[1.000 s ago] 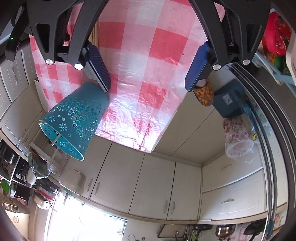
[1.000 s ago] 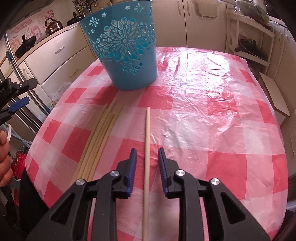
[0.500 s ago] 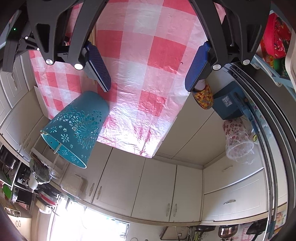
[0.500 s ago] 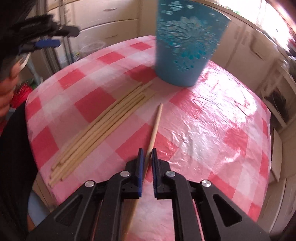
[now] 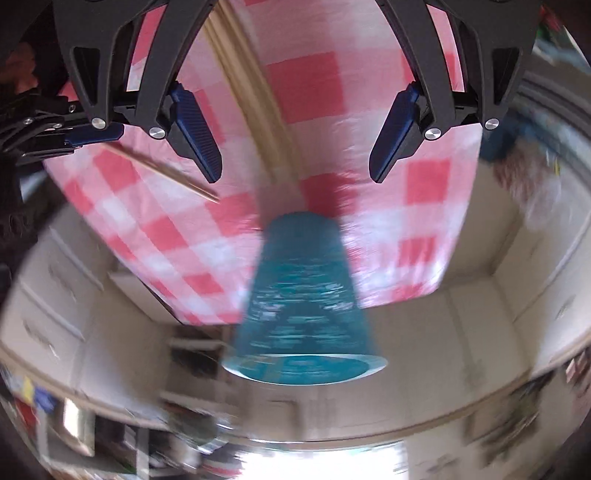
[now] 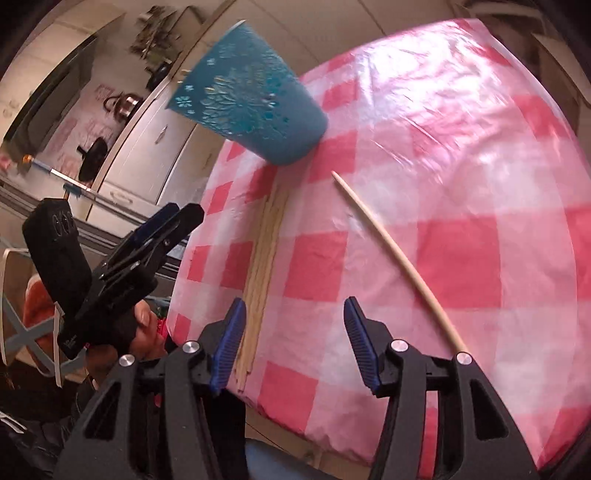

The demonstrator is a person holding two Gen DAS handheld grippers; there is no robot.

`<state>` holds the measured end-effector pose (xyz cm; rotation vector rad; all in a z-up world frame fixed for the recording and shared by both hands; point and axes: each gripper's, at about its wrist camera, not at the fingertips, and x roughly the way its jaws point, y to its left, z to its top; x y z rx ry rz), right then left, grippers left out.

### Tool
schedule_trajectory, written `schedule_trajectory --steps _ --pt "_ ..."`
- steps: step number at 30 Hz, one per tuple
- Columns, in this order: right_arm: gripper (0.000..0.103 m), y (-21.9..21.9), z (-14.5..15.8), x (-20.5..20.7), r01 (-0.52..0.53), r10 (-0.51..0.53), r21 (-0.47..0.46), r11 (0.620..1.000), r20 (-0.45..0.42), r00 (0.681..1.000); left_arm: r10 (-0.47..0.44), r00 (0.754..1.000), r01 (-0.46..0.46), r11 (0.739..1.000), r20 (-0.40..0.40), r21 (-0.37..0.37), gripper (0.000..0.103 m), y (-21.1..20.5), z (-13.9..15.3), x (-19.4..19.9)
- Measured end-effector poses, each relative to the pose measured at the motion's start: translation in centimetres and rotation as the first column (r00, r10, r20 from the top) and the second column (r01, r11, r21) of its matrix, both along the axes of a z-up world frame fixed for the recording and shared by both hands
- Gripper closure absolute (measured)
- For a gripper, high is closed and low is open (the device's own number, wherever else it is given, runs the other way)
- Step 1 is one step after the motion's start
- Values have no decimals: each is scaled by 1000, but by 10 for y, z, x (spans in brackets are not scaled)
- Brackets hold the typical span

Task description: Organize utensils

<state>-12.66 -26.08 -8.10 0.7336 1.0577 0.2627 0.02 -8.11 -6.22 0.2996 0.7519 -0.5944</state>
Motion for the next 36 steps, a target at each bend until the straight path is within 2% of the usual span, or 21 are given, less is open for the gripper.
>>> schedule_trajectory --steps 2,4,6,8,12,17,21,24,28,30,36 --pt "49 -15 -8 -14 100 -100 45 994 -19 995 -101 995 100 994 17 45 25 -27 -2 -5" --pt "49 -33 -14 -26 201 -197 134 970 -45 979 -194 980 189 978 48 91 25 -54 -4 -10" --pt "49 -48 -22 -35 274 -266 219 937 -66 962 -278 957 267 955 84 125 25 -77 -4 -15" --pt "49 -56 -30 -38 311 -301 302 901 -80 950 -364 928 354 927 73 128 25 -98 -7 -12" --pt "49 -69 -32 -40 360 -350 382 851 -99 932 -391 919 383 914 42 138 25 -129 -15 9" --pt "49 -76 -29 -44 389 -384 373 842 -89 919 -342 940 331 905 -7 266 25 -146 -34 30" --pt "49 -77 -26 -41 384 -376 360 850 -95 922 -325 944 322 872 -57 369 25 -138 -52 27" --pt "48 -72 -25 -39 375 -353 342 862 -129 927 -337 940 329 849 -55 413 25 -132 -60 20" --pt "47 -58 -25 -43 342 -299 366 865 -169 939 -326 944 318 852 -54 415 25 -129 -60 21" --pt "46 -55 -21 -43 346 -309 315 884 -163 937 -323 944 320 849 -66 420 25 -130 -59 23" --pt "39 -61 -17 -27 371 -345 206 906 -150 927 -387 913 401 796 -128 453 24 -125 -56 4"
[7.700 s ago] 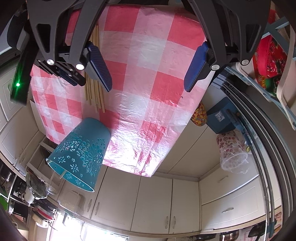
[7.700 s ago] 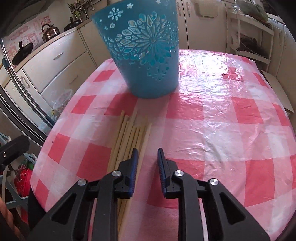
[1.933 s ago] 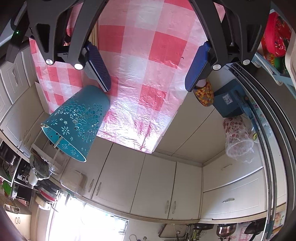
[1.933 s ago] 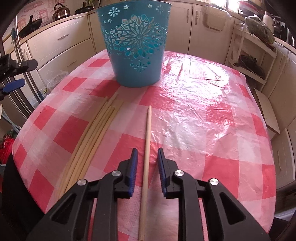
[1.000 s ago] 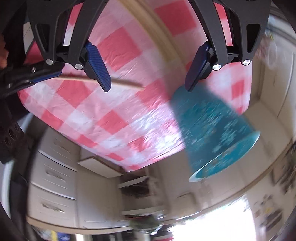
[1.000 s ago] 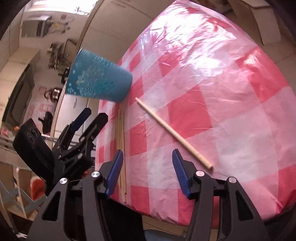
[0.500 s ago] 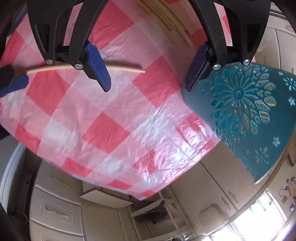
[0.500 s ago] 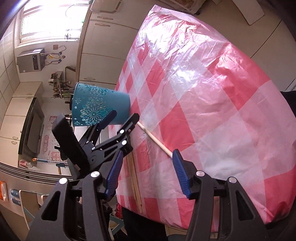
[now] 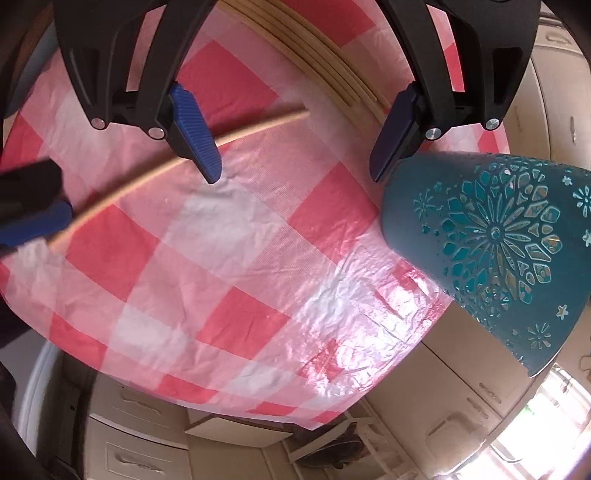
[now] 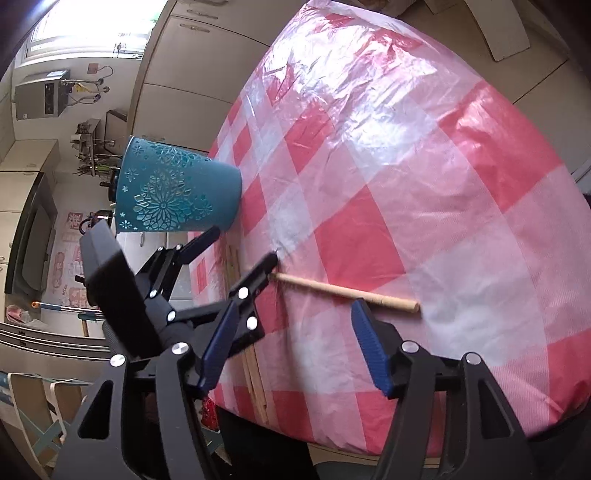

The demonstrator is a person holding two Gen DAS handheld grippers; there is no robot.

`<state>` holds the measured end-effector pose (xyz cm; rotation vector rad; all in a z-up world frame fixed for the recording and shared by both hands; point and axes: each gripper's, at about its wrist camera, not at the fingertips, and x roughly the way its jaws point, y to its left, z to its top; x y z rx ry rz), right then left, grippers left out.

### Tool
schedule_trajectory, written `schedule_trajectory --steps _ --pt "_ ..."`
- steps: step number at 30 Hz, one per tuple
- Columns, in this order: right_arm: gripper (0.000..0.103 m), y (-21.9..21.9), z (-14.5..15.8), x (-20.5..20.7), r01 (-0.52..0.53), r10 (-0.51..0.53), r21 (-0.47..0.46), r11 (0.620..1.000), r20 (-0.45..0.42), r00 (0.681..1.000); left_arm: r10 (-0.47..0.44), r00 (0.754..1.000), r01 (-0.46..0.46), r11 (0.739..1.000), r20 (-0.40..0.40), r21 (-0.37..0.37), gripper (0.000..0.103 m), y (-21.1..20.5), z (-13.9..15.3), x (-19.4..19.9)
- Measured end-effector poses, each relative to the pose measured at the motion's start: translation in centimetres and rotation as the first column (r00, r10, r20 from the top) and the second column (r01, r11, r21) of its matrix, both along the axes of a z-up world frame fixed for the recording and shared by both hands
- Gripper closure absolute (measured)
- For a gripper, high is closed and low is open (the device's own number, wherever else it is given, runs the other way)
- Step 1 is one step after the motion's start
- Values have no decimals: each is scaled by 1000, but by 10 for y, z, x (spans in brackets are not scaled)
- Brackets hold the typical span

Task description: Organize utensils

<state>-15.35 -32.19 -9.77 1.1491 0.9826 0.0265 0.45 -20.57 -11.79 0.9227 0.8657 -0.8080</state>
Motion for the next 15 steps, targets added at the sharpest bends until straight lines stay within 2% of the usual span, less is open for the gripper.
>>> schedule_trajectory --steps 3,7,10,11,15 --pt "38 -2 4 17 -6 6 -67 998 -6 1000 -31 996 32 999 -83 7 24 7 2 -11" --pt "38 -4 5 45 -35 35 -124 992 -6 999 -59 972 53 998 -226 -33 24 20 0 -26" --pt "38 2 7 67 -84 85 -186 979 -5 996 -72 934 41 995 -350 -94 24 28 -4 -37" --pt "38 6 9 75 -102 104 -214 972 -5 995 -74 932 36 993 -354 -114 21 30 -5 -41" --pt "38 16 16 82 -155 151 -358 921 -41 988 -32 934 -31 985 -356 -170 20 48 -4 -47"
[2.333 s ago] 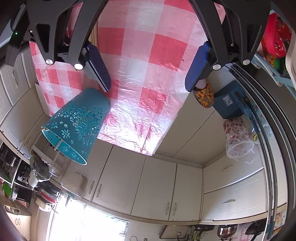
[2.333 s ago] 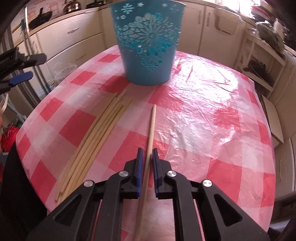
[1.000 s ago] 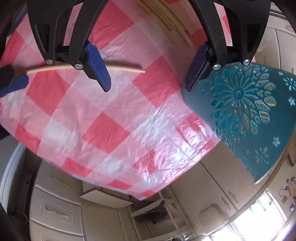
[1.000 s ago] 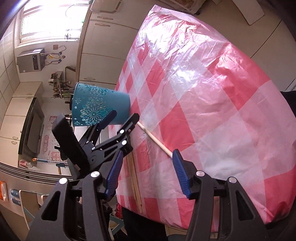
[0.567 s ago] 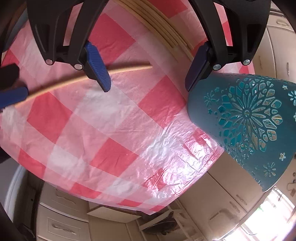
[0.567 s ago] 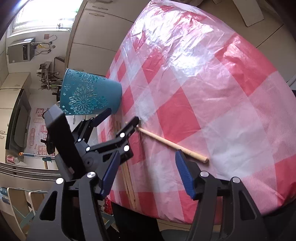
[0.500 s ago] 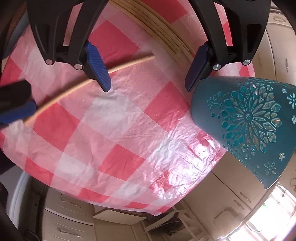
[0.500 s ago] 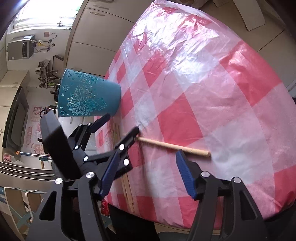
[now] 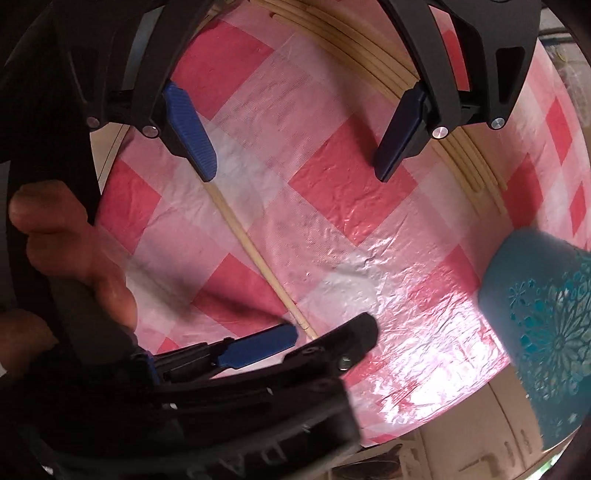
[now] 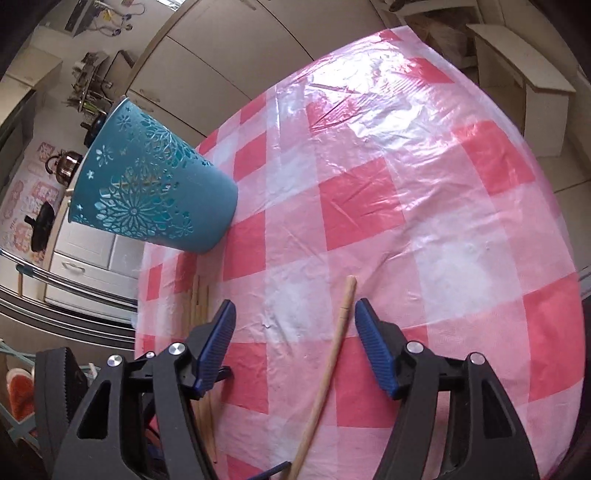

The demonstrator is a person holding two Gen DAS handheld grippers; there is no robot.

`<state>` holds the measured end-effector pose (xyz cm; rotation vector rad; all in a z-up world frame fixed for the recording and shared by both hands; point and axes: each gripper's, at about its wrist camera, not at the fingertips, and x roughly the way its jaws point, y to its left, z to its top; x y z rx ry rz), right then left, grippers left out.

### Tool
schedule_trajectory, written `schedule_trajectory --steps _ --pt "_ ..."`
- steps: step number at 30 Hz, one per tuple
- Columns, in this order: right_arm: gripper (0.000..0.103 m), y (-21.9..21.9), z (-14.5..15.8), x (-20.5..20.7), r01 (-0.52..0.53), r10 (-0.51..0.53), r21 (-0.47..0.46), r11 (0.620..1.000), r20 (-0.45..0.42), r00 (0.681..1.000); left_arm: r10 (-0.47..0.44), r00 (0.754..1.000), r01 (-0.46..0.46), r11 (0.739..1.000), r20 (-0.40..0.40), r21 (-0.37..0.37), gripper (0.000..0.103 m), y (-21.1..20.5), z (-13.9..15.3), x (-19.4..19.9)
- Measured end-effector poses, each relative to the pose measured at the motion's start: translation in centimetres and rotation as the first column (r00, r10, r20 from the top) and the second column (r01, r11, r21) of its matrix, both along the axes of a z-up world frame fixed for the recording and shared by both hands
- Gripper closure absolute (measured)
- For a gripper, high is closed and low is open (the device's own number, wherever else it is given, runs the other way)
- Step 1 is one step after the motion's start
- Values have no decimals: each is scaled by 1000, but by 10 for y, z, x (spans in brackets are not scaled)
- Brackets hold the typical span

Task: Organize utensils
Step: 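Close the right gripper on the loose wooden stick, then lift the stick with the right gripper over the teal basket and open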

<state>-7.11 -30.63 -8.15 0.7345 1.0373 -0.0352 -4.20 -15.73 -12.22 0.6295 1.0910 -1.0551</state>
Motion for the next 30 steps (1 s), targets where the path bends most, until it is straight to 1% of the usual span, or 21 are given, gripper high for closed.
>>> schedule_trajectory --steps 2,3,4,6,8,9,11,13,14,16,17,18,19,22,23,25,27,29,30 --pt "43 4 3 -3 -19 18 -106 994 -15 1000 48 999 -48 998 -2 -37 20 16 5 1" --pt "50 8 3 -5 -36 33 -158 987 -25 999 74 997 -73 995 5 -62 20 25 9 2" --pt "54 14 4 -6 -53 46 -217 975 -35 998 100 995 -98 991 15 -85 20 35 14 3" --pt "54 24 5 -3 -79 67 -305 949 -51 996 171 985 -166 978 27 -126 19 55 21 8" --pt "56 39 4 3 -117 96 -385 915 -72 993 232 972 -226 964 25 -142 19 72 24 13" --pt "59 45 2 7 -137 116 -407 903 -77 990 253 967 -247 958 26 -149 19 79 25 15" --pt "68 57 1 13 -186 163 -440 878 -89 983 298 954 -291 943 25 -162 19 95 26 18" --pt "85 70 0 19 -269 247 -458 848 -107 963 325 945 -318 931 12 -178 19 107 28 21" --pt "90 75 0 21 -307 288 -450 838 -113 951 339 941 -331 925 8 -186 19 113 28 22" --pt "95 82 0 22 -404 399 -391 827 -100 912 360 933 -353 914 -1 -201 19 123 28 24" --pt "96 84 1 20 -438 439 -373 818 -86 894 367 930 -361 910 -6 -206 19 122 28 32" --pt "97 86 1 19 -461 463 -386 799 -95 881 379 925 -373 903 -12 -214 19 129 28 32" --pt "97 86 0 19 -466 461 -406 786 -117 880 388 922 -382 898 -17 -219 19 129 27 36" --pt "97 85 -2 18 -457 432 -416 786 -159 888 420 907 -415 877 -31 -242 19 138 24 41" --pt "97 88 -2 19 -461 431 -431 775 -172 886 431 902 -426 870 -36 -247 19 136 22 43" --pt "97 97 -3 18 -477 437 -479 737 -201 877 453 890 -451 856 -54 -253 19 140 20 45" --pt "97 106 0 19 -498 448 -509 702 -229 864 472 879 -472 842 -68 -261 19 142 18 49" --pt "97 110 0 19 -515 460 -524 678 -244 854 491 868 -492 827 -78 -272 19 146 17 51" --pt "97 109 0 18 -515 462 -525 678 -242 853 498 863 -500 820 -83 -277 19 148 17 52"
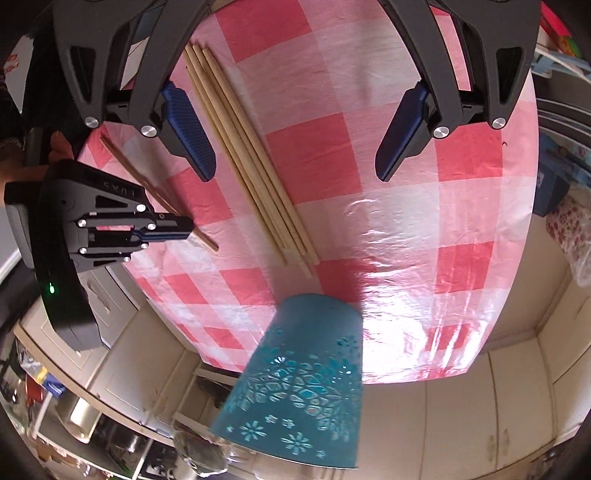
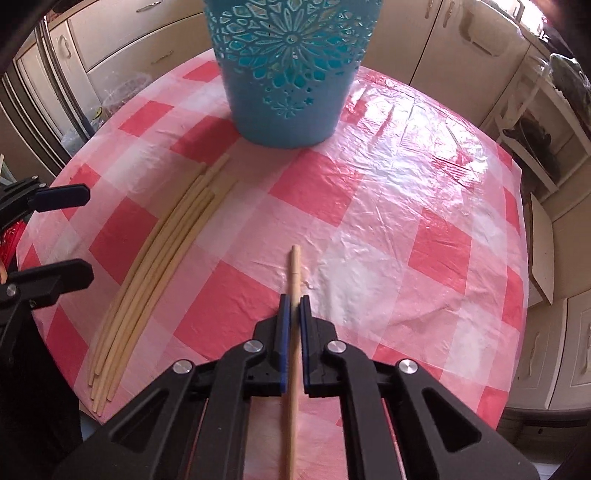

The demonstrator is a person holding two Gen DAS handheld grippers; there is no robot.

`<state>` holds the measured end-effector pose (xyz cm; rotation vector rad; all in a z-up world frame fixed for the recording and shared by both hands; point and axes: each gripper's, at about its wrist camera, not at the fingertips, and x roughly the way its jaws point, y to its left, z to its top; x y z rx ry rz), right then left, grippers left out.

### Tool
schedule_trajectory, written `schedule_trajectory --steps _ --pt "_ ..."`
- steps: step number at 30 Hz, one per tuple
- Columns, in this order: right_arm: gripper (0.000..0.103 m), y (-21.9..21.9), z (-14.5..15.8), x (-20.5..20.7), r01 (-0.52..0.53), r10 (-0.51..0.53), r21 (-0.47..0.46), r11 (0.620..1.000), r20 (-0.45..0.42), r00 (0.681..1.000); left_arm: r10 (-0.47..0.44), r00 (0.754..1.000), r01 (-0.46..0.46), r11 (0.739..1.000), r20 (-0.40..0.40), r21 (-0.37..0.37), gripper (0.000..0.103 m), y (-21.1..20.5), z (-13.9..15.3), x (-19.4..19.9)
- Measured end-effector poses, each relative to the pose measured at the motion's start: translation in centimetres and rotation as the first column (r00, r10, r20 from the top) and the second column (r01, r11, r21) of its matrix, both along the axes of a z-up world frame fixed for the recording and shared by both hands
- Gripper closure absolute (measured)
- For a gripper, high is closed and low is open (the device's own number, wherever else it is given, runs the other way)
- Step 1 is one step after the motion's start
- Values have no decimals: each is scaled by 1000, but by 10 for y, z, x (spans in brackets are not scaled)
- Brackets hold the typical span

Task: Organize utensils
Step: 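Lift the stick with the right gripper over the teal basket and open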

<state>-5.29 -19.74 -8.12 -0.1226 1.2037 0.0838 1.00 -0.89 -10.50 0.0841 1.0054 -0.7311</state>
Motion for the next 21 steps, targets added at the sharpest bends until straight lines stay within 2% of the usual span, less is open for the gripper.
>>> schedule_trajectory --steps 2,4,7,9,10,12,14,16,18,19,21 --pt "97 -8 1 -1 33 -34 49 998 4 999 26 1000 -26 1000 -1 -13 19 5 0 2" --pt "97 -17 12 -5 81 -90 162 983 48 995 56 998 -56 998 -1 -23 19 11 0 5" --pt "97 -34 48 -25 79 -156 388 918 173 972 92 996 -93 995 -12 -33 19 20 -2 9" --pt "97 -47 81 -36 39 -214 526 849 275 937 112 993 -113 993 -29 -32 19 22 -5 12" --pt "97 -51 96 -38 21 -238 566 824 312 920 119 992 -120 992 -34 -31 19 23 -6 13" --pt "97 -58 128 -34 -26 -294 625 780 403 867 136 990 -137 990 -33 -26 19 23 -5 13" --pt "97 -57 159 -17 -57 -343 640 766 483 805 147 989 -148 989 -27 -27 19 22 -3 11" --pt "97 -59 182 4 -53 -395 635 771 542 742 160 987 -160 987 -24 -25 19 21 -1 10" --pt "97 -54 202 28 -25 -439 603 798 609 660 170 985 -170 985 -23 -24 19 20 0 8" --pt "97 -52 208 44 -2 -462 590 807 633 621 176 984 -176 984 -24 -24 19 20 1 7" --pt "97 -51 212 67 53 -504 581 812 654 564 182 983 -183 983 -34 -29 19 20 1 6"
